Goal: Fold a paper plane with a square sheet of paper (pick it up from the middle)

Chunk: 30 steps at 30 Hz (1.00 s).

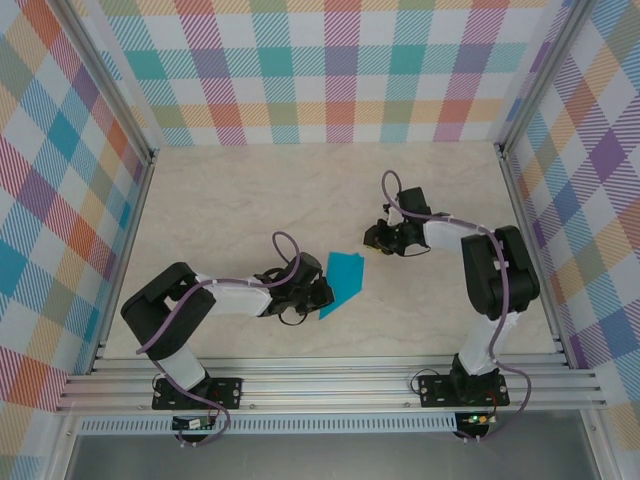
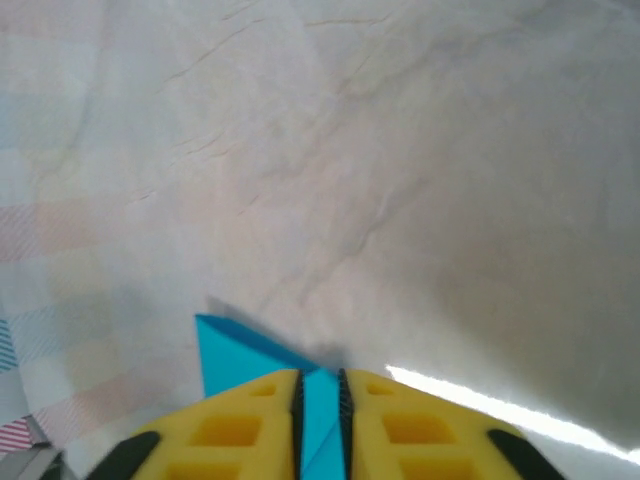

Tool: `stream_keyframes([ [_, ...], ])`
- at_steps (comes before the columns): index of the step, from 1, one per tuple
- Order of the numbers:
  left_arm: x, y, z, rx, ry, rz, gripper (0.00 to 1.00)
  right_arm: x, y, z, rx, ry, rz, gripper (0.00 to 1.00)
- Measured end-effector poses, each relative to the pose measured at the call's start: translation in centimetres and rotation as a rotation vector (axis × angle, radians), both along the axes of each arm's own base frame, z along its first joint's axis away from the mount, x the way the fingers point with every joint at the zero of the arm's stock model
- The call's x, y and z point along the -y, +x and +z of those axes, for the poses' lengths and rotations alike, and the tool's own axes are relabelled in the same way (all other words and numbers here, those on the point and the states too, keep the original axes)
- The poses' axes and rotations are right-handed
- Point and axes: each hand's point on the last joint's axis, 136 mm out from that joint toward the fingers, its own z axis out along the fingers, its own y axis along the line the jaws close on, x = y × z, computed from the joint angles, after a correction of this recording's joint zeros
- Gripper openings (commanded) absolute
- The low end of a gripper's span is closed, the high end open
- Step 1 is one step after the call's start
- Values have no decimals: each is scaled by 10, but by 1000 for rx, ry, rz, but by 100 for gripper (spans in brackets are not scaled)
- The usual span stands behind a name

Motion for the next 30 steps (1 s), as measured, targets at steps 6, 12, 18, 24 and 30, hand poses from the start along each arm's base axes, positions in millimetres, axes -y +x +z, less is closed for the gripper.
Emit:
stream_keyframes([
  [6, -3, -7, 7, -13, 49, -15, 20, 3, -43, 21, -28, 34, -11, 42],
  [12, -4, 6, 43, 89, 105, -52, 26, 3, -97, -2, -158, 29, -10, 47],
  [18, -12, 19, 54, 139, 173, -72, 29, -8, -119, -11, -217, 44, 1, 49],
  [24, -20, 23, 33, 102, 257, -99, 32, -22, -123, -8, -214, 65, 16, 52],
  [30, -22, 27, 22, 79, 299, -117, 32, -25, -123, -11, -223, 67, 11, 52],
])
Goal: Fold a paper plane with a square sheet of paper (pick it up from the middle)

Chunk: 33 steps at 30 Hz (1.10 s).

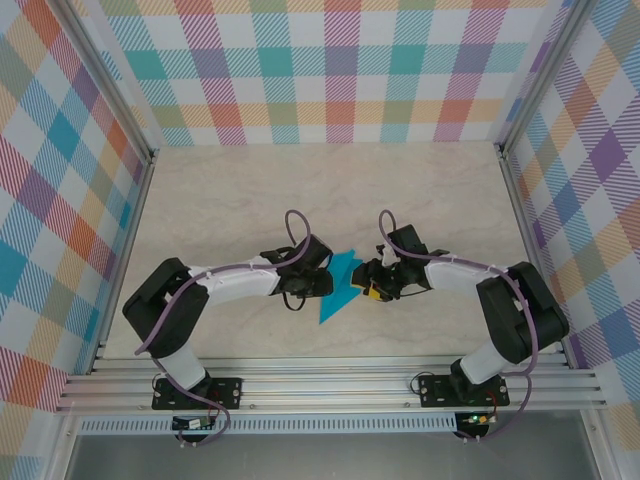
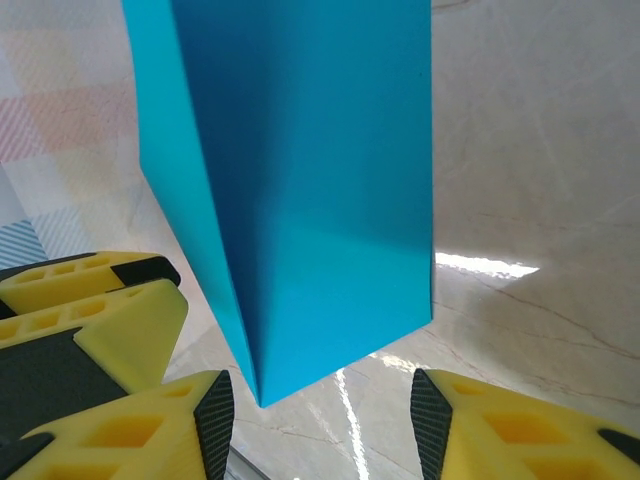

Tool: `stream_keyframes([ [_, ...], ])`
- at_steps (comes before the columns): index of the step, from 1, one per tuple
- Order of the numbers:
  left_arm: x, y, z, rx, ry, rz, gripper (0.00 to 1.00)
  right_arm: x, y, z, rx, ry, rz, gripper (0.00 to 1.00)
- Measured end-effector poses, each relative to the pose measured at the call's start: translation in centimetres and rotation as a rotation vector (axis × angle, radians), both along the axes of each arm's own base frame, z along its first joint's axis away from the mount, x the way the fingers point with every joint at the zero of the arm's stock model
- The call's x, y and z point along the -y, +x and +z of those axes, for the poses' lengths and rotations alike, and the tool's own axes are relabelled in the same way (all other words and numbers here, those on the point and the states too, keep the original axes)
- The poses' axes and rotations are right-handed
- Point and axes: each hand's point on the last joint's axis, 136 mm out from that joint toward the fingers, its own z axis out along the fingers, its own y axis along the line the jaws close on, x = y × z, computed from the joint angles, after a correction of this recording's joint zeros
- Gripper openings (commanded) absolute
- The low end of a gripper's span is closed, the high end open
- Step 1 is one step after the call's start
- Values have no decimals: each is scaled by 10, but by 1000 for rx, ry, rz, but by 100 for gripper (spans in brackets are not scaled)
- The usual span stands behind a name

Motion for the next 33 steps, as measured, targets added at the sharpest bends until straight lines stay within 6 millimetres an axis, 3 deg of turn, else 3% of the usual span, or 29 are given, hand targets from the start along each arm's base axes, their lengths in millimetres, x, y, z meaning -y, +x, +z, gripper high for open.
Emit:
stream_keyframes([
  [11, -2, -1, -19, -48, 28, -8, 31, -2, 0, -15, -42, -3, -6, 50],
  [33, -2, -1, -20, -61, 29, -11, 25, -8, 4, -15, -73, 18, -32, 47],
])
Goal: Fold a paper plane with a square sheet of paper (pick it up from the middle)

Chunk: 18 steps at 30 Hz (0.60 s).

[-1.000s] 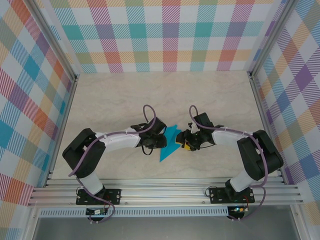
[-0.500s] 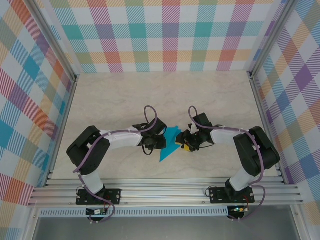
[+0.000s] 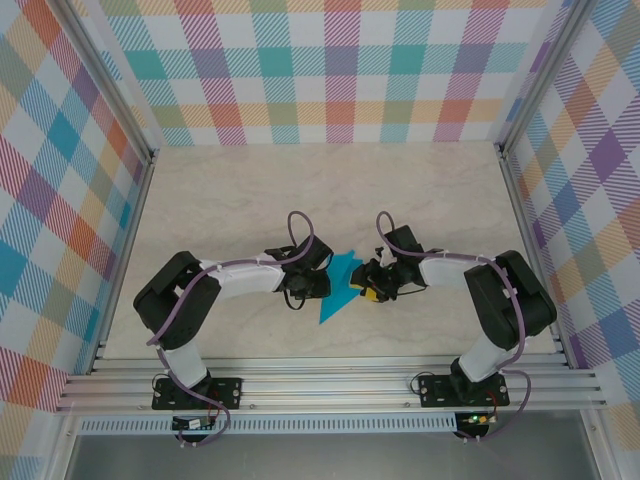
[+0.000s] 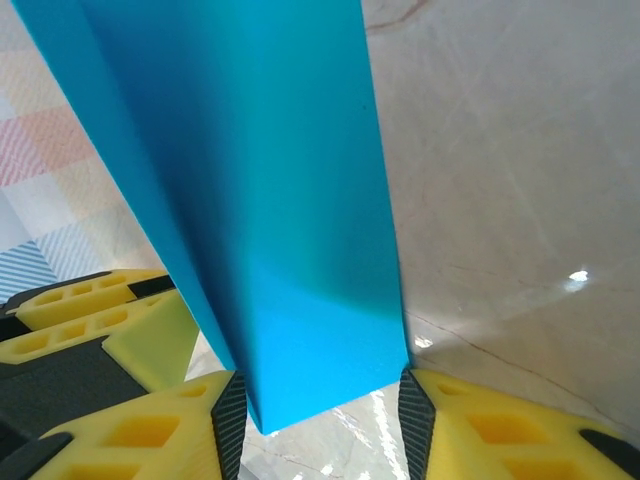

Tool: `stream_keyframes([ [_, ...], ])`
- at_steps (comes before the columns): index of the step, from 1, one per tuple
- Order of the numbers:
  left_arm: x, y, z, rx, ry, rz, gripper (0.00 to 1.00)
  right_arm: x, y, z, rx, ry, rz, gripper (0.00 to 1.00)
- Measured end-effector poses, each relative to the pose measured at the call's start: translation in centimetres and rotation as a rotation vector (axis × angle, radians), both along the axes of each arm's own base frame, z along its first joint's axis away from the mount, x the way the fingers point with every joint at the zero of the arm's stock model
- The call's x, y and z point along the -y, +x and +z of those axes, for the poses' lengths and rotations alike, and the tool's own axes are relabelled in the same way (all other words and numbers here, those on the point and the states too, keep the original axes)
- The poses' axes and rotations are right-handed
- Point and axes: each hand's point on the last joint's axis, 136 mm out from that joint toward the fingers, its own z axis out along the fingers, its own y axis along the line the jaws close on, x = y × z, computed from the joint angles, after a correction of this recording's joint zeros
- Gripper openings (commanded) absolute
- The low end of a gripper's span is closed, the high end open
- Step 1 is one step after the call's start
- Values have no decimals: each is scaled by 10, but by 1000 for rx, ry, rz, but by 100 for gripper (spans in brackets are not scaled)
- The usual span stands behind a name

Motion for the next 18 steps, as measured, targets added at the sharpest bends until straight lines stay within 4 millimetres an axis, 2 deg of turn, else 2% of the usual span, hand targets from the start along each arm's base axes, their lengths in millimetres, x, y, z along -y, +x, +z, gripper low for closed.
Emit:
stream_keyframes([
  [8, 0, 0, 0, -3, -1, 0, 24, -9, 11, 4, 32, 24, 9, 50],
  [13, 0, 0, 0, -4, -1, 0, 24, -2, 16, 7, 55, -34, -5, 51],
  [18, 0, 0, 0, -7, -3, 1, 24, 6, 12, 5, 54, -78, -4, 51],
])
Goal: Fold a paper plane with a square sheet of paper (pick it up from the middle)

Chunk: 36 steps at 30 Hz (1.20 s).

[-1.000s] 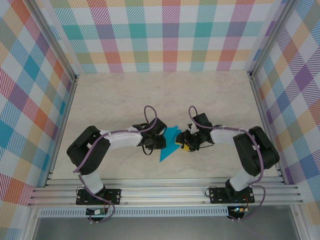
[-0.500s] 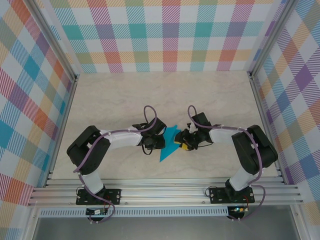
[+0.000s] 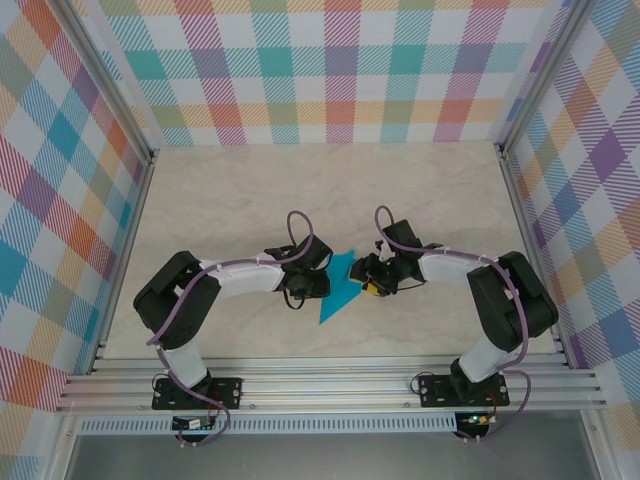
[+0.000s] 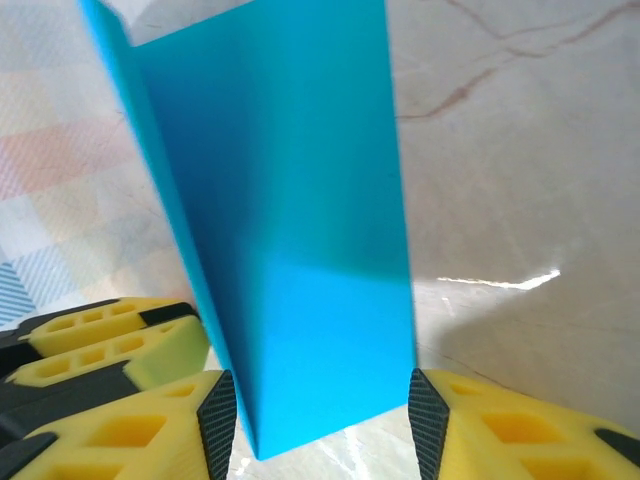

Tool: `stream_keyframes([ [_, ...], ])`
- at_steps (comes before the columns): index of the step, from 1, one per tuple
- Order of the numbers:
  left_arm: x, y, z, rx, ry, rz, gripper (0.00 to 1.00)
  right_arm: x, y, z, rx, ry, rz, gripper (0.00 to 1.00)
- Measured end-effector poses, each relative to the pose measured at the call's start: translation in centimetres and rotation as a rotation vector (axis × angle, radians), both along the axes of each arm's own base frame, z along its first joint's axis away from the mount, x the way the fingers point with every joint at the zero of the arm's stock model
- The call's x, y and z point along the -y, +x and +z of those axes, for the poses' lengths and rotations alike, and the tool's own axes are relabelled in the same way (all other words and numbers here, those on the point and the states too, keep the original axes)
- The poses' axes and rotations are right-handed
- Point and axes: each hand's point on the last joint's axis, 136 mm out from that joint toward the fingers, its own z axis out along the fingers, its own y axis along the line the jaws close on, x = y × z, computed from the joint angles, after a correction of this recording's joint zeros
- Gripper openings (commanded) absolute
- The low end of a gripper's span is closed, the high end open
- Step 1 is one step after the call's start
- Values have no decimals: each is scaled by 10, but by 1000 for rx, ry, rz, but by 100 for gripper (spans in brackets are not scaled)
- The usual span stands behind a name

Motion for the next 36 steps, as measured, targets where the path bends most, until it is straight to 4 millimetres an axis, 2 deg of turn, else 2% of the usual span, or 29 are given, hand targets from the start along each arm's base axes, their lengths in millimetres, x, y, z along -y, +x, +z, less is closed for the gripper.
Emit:
stream_keyframes([
  [6, 1, -1, 0, -4, -4, -2, 24, -4, -6, -7, -24, -17, 23, 50],
  [16, 0, 0, 0, -7, -8, 0, 24, -10, -4, -7, -32, -29, 43, 50],
  [29, -1, 4, -1, -43, -87, 45, 24, -36, 11, 10, 21, 64, 57, 56],
  [36, -3, 5, -1, -48, -144, 81, 23, -40, 19, 8, 35, 80, 34, 57],
])
